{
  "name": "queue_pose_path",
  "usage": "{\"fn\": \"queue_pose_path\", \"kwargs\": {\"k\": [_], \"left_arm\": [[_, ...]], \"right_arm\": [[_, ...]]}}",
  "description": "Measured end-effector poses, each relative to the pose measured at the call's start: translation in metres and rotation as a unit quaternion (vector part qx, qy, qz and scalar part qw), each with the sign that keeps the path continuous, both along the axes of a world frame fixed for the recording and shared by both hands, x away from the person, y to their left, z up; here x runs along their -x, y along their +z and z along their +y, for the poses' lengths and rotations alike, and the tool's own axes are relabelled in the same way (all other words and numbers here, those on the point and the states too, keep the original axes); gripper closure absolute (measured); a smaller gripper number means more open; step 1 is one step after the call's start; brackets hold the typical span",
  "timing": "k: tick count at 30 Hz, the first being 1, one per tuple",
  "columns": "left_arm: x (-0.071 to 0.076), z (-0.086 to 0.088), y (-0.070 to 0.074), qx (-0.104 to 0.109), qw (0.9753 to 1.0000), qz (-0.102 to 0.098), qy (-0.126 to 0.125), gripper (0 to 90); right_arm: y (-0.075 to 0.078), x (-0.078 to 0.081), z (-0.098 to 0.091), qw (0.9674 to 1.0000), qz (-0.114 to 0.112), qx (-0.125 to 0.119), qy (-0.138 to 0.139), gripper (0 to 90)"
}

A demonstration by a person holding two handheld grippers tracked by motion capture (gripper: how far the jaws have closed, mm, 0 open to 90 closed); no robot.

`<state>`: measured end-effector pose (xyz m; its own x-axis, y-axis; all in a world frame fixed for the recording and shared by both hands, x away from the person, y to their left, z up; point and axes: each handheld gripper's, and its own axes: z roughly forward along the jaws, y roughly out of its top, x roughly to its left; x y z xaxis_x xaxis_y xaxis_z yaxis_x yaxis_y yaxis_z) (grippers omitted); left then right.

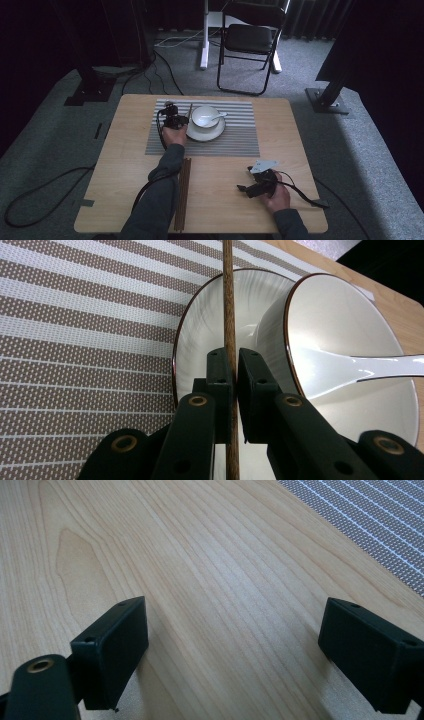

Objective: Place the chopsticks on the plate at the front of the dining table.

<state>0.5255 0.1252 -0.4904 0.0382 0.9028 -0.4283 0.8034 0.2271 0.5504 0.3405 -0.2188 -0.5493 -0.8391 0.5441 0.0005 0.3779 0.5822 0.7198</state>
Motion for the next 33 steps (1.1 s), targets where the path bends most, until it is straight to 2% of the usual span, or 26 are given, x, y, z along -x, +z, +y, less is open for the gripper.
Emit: {"fn": "queue_pose_path", "kwargs": {"k": [17, 33], "left_arm": [[-0.003, -0.006, -0.009, 0.005, 0.9999, 0.012, -0.004, 85.0], [-0.001, -0.008, -0.012, 0.013, 0.9998, 0.012, 0.001, 84.9]], "right_arm": [[0.000, 0.000, 0.000, 1.0000, 0.000, 0.000, 0.000, 11.8], [0.000, 0.000, 0.000, 1.0000, 0.000, 0.000, 0.000, 11.8]]}}
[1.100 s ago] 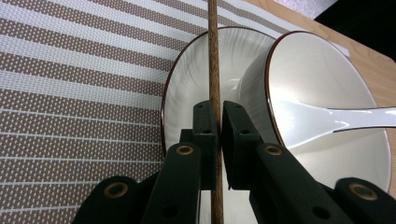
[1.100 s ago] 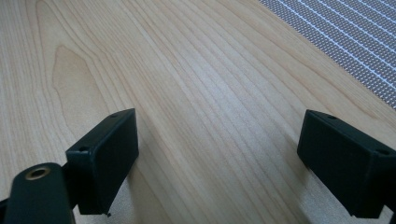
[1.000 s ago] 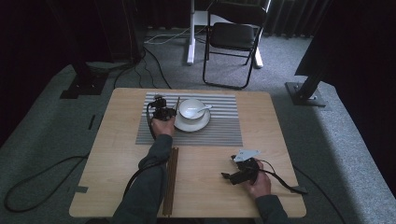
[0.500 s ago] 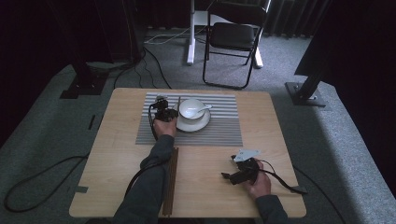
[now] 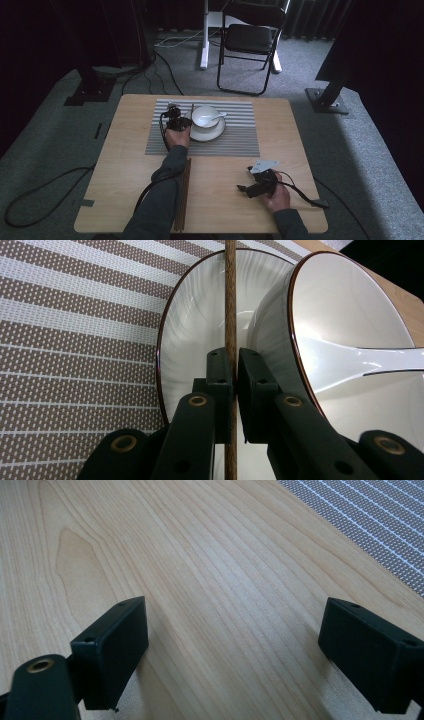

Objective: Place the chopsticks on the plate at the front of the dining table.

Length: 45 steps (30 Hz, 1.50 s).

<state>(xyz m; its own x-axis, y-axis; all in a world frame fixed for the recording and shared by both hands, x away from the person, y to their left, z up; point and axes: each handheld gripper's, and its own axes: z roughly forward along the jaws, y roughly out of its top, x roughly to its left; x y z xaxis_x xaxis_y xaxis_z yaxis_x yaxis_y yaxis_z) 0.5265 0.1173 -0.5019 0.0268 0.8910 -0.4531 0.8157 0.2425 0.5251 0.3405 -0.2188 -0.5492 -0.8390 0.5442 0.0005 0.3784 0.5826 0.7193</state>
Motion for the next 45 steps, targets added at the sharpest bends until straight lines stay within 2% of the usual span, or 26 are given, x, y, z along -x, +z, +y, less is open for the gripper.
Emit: {"fn": "queue_pose_path", "kwargs": {"k": [33, 45], "left_arm": [[0.0015, 0.0008, -0.0020, 0.011, 0.9999, -0.004, 0.002, 84.6], [0.0033, 0.0054, 0.0004, 0.015, 0.9998, -0.009, -0.006, 79.9]], "right_arm": [[0.0000, 0.0000, 0.0000, 1.0000, 0.000, 0.000, 0.000, 11.8], [-0.0001, 0.0000, 0.0000, 1.0000, 0.000, 0.000, 0.000, 11.9]]}}
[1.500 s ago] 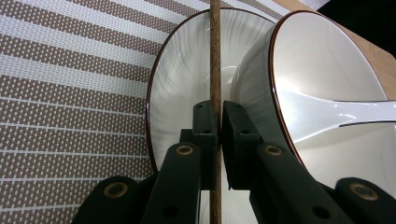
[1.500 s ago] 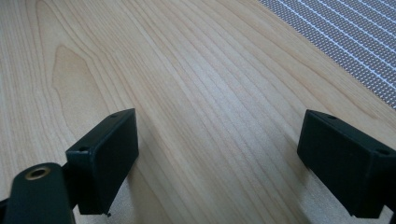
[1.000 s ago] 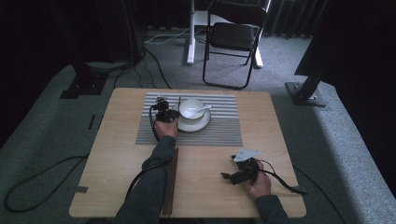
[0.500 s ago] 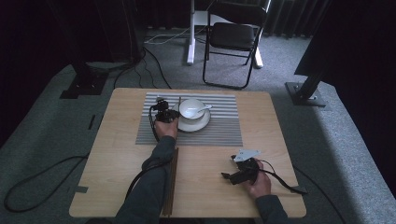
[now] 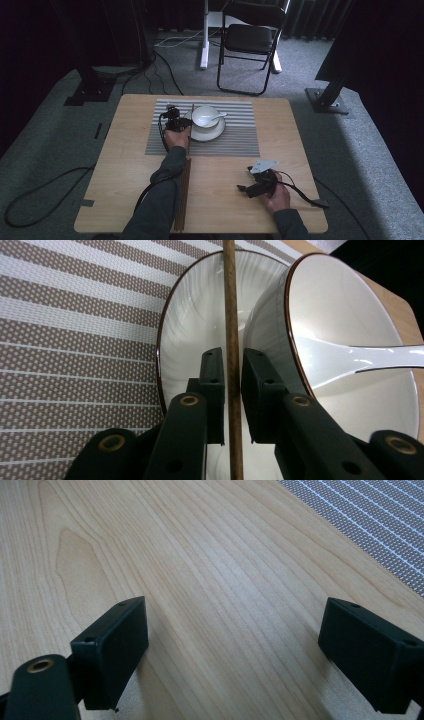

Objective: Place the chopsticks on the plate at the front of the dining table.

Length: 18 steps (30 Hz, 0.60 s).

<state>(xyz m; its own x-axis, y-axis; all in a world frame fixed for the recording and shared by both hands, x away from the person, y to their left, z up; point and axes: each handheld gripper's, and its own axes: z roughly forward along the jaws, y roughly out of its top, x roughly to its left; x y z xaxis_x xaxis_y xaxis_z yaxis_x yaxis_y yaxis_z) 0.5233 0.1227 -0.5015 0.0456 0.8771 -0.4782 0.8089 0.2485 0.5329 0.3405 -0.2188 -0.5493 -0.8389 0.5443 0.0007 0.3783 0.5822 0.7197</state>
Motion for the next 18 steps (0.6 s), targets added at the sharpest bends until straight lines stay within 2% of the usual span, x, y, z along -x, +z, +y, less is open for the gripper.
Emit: {"fn": "queue_pose_path", "kwargs": {"k": [7, 12, 18], "left_arm": [[0.005, 0.010, 0.008, -0.009, 0.9999, -0.010, -0.002, 77.1], [0.014, 0.017, 0.015, -0.034, 0.9990, -0.022, -0.017, 74.5], [0.028, 0.024, 0.025, -0.047, 0.9976, -0.040, -0.032, 70.9]], "right_arm": [[0.000, 0.000, 0.000, 1.0000, 0.000, 0.000, 0.000, 11.9], [0.000, 0.000, 0.000, 1.0000, 0.000, 0.000, 0.000, 11.8], [0.000, 0.000, 0.000, 1.0000, 0.000, 0.000, 0.000, 11.9]]}}
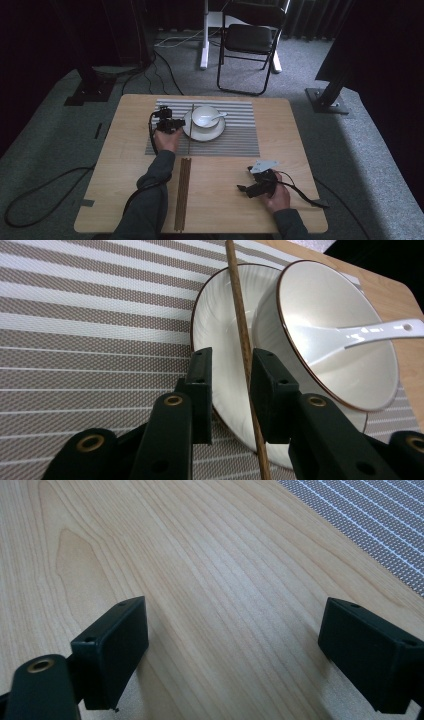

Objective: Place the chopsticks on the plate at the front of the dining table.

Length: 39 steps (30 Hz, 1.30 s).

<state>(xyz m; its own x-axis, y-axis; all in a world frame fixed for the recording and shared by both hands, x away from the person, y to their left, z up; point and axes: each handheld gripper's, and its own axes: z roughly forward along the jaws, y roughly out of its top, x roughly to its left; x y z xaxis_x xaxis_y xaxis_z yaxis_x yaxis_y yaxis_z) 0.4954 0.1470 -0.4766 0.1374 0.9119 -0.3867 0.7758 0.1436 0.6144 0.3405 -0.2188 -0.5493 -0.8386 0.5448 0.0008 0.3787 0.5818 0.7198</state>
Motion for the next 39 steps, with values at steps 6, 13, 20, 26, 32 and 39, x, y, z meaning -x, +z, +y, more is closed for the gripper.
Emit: {"fn": "queue_pose_path", "kwargs": {"k": [6, 13, 20, 26, 32, 39], "left_arm": [[0.015, 0.006, 0.010, -0.006, 0.9997, -0.020, -0.014, 67.9], [0.032, 0.008, 0.022, -0.017, 0.9984, -0.042, -0.035, 65.4], [0.054, 0.002, 0.031, -0.023, 0.9957, -0.054, -0.072, 62.9], [0.070, -0.002, 0.035, -0.032, 0.9931, -0.073, -0.087, 61.6], [0.085, -0.002, 0.037, -0.034, 0.9912, -0.083, -0.098, 60.3], [0.104, -0.004, 0.038, -0.030, 0.9884, -0.092, -0.117, 59.2]], "right_arm": [[0.000, 0.000, 0.000, 1.0000, 0.000, 0.000, 0.000, 11.9], [0.000, 0.000, 0.000, 1.0000, 0.000, 0.000, 0.000, 11.9], [0.000, 0.000, 0.000, 1.0000, 0.000, 0.000, 0.000, 11.9], [0.000, 0.000, 0.000, 1.0000, 0.000, 0.000, -0.001, 11.9], [0.000, 0.000, 0.000, 1.0000, 0.000, 0.000, 0.000, 11.9], [0.000, 0.000, 0.000, 1.0000, 0.000, 0.000, -0.001, 11.9]]}}
